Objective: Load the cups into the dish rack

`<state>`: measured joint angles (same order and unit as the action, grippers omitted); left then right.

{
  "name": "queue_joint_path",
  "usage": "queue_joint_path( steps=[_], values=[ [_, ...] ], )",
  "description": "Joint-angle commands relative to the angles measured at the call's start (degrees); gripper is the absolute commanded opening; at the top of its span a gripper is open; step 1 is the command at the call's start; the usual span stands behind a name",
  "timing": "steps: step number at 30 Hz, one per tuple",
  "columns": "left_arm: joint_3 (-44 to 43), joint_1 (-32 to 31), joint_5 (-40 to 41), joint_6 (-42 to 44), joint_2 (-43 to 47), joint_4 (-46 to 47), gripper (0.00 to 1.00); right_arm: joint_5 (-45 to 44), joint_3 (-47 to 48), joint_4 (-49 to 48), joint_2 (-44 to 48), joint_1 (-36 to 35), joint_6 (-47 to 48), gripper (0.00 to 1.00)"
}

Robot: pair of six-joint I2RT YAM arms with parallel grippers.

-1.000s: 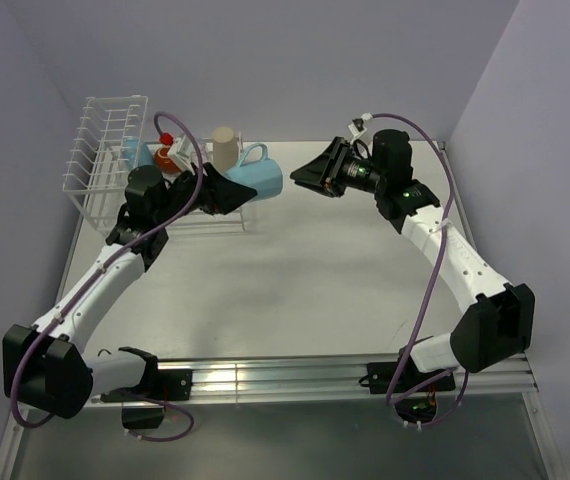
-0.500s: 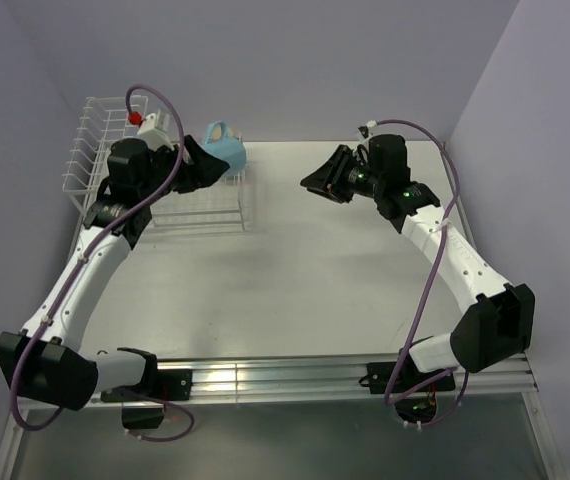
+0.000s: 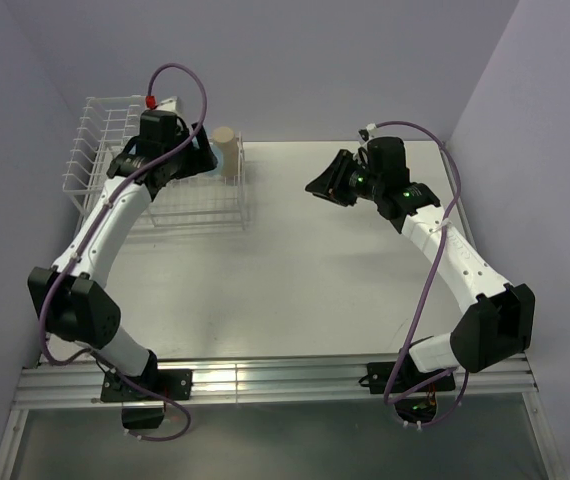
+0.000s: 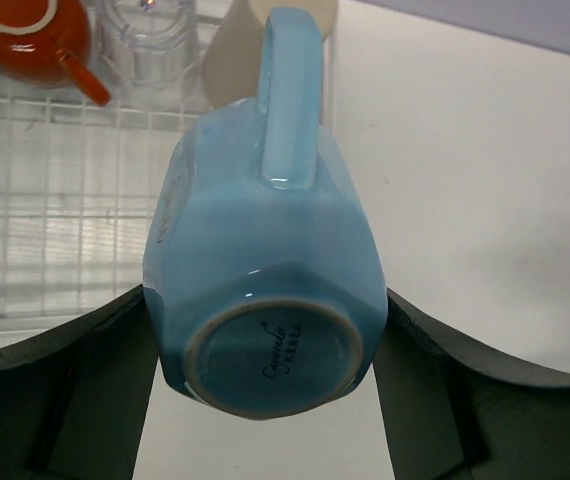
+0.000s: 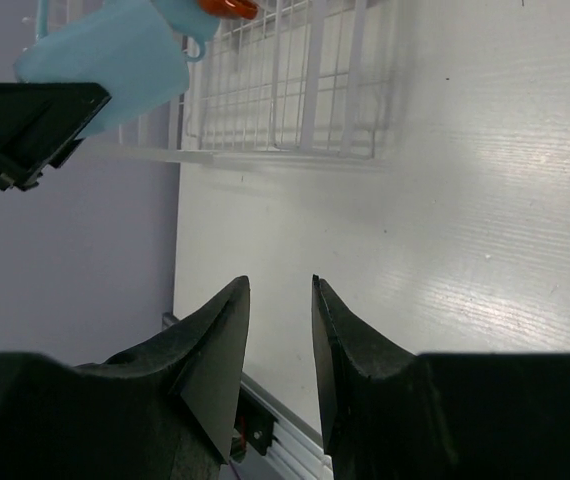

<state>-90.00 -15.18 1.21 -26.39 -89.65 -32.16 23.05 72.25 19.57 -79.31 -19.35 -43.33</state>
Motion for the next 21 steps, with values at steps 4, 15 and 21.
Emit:
queue_joint_path(
  steps=[4,15,21],
  values=[
    [-13.0,-3.7,10.6,4.4,-5.7,-4.3,0.0,-0.9,1.7,0.6,1.3,0.1,2.1,0.39],
    [-24.3,-5.0,13.3,4.9,-18.1,-12.7,0.0,-1.1,0.7,1.4,1.3,0.1,3.7,0.39],
    [-27.2,-5.1,13.0,5.0,-21.4,-14.8,0.0,-0.8,0.5,1.6,1.2,0.1,4.0,0.39]
  ],
)
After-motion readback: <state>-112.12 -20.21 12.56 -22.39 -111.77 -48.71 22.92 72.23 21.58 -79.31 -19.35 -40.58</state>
